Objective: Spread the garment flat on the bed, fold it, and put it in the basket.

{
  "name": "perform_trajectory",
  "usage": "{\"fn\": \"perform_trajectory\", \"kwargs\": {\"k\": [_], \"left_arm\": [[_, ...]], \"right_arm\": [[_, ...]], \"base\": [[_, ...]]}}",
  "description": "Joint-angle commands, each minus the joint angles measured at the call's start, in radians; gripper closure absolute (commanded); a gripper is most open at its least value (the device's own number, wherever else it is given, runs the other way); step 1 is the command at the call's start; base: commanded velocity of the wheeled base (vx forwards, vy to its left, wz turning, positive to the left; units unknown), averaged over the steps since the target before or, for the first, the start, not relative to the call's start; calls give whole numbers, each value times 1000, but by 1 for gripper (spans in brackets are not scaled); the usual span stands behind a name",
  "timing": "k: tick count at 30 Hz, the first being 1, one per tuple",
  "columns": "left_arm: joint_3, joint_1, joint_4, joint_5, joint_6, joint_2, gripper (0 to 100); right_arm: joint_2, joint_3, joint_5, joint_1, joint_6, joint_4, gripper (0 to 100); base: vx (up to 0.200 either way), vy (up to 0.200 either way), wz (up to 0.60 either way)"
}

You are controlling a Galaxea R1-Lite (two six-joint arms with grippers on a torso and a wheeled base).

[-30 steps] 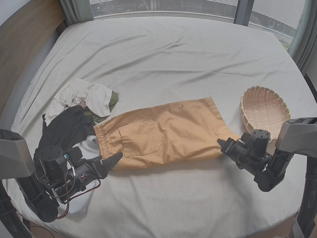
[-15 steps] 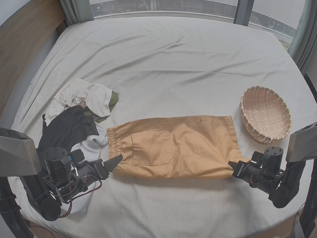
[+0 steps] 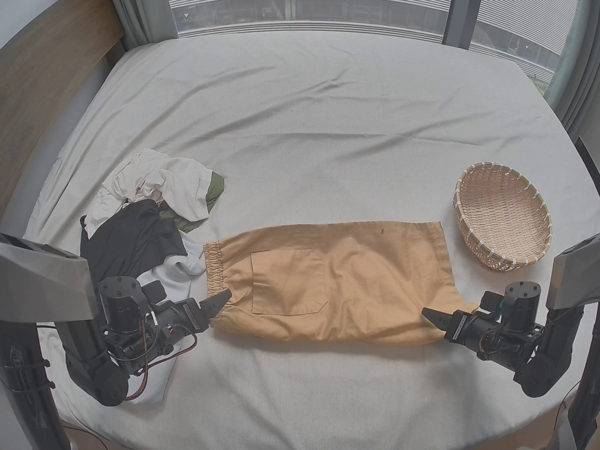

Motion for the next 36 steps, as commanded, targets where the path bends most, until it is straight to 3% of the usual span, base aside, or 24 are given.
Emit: {"fn": "perform_trajectory", "kwargs": {"k": [1, 7, 11, 25, 26, 32, 36], "left_arm": [[-46, 5, -1, -1, -2, 89, 0], [-110, 0, -1, -4, -32, 134, 0], [-185, -17, -1, -4, -117, 151, 0], [-270, -35, -1, -2, -128, 217, 0], [-270, -35, -1, -2, -128, 217, 100], [-254, -25, 1, 4, -128, 165, 100], [-173, -20, 4, -1, -147, 54, 100]], "right_arm": [[-72, 34, 1, 4, 1, -1, 0], [-142, 52, 3, 4, 1, -1, 0], [-184, 60, 1, 4, -1, 1, 0], [-196, 72, 3, 11, 1, -1, 0], [-196, 72, 3, 11, 1, -1, 0], [-191, 74, 4, 11, 1, -1, 0], [-188, 72, 6, 11, 2, -1, 0]], "base": [[0, 0, 0], [0, 0, 0], [0, 0, 0], [0, 0, 0], [0, 0, 0], [0, 0, 0], [0, 0, 0]]}}
